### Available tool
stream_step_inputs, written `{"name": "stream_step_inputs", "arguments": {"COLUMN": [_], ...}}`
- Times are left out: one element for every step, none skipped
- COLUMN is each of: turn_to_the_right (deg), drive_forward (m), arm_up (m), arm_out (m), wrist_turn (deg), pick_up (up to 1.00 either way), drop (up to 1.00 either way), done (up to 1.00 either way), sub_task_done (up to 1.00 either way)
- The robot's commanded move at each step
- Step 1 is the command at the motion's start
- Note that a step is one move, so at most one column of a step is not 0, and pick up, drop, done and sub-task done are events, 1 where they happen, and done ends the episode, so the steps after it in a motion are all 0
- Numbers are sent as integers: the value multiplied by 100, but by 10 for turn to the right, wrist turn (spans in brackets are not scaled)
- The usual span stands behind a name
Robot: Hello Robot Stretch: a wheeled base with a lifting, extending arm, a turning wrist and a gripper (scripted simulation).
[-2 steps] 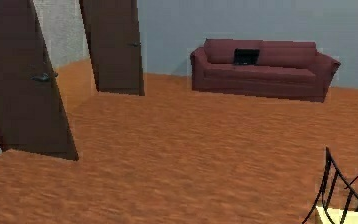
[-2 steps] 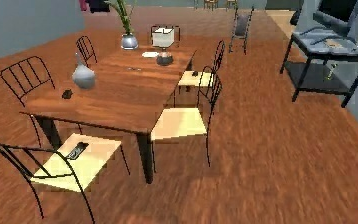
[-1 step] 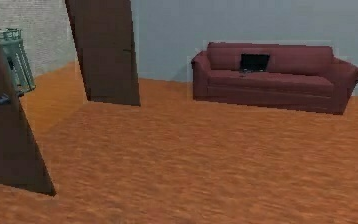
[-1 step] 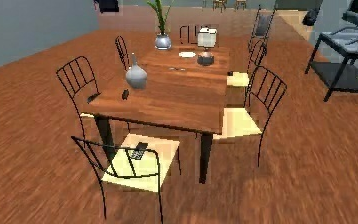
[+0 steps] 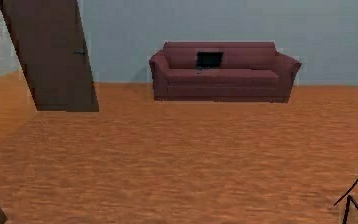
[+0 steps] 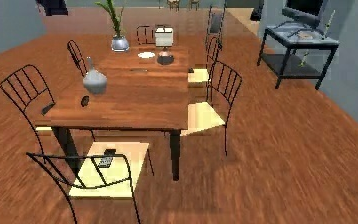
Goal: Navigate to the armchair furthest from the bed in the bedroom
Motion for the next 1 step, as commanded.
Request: {"name": "stream_step_inputs", "arguments": {"turn_to_the_right": [0], "drive_forward": [85], "arm_up": [0], "arm_out": [0], "wrist_turn": [0], "pick_up": [0], "drop": [0], "done": [0], "sub_task_done": [0]}}
